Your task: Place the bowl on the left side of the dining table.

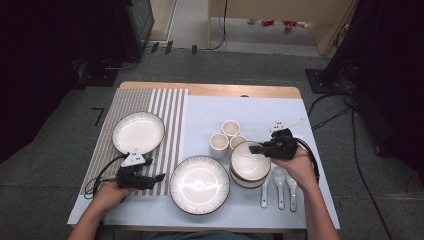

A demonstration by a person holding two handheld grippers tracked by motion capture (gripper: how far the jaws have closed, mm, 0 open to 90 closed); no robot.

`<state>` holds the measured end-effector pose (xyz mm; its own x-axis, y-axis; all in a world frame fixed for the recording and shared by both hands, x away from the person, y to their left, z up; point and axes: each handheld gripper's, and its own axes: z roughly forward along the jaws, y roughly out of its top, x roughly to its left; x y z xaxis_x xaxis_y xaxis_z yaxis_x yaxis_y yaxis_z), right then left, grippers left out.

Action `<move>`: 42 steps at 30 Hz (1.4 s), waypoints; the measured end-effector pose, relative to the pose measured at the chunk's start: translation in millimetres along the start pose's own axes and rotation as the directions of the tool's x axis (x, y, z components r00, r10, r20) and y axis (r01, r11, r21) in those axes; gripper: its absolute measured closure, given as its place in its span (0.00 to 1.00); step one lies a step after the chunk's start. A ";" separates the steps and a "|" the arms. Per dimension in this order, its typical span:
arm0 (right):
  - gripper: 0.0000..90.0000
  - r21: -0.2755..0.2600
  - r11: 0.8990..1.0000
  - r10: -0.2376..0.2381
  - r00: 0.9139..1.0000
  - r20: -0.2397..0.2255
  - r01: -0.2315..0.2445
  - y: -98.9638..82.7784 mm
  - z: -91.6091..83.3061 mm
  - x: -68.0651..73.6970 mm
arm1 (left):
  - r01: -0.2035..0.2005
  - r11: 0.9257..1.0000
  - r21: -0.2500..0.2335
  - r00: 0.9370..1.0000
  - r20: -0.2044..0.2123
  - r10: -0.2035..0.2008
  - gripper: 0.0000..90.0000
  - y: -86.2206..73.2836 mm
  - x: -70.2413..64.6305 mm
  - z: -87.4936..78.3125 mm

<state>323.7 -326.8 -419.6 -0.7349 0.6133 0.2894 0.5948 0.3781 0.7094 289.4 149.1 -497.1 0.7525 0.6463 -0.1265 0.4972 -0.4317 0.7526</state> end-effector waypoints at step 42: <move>0.93 -0.046 0.999 0.013 0.998 0.060 -0.010 -4.4 -8.0 5.2 | -0.086 0.996 0.036 0.993 -0.080 0.089 0.22 0.5 -11.3 4.0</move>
<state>314.8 -330.8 -416.0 -0.7064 0.6585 0.2595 0.5866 0.3395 0.7353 282.9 139.1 -497.9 0.7569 0.6535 -0.0075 0.4461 -0.5082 0.7367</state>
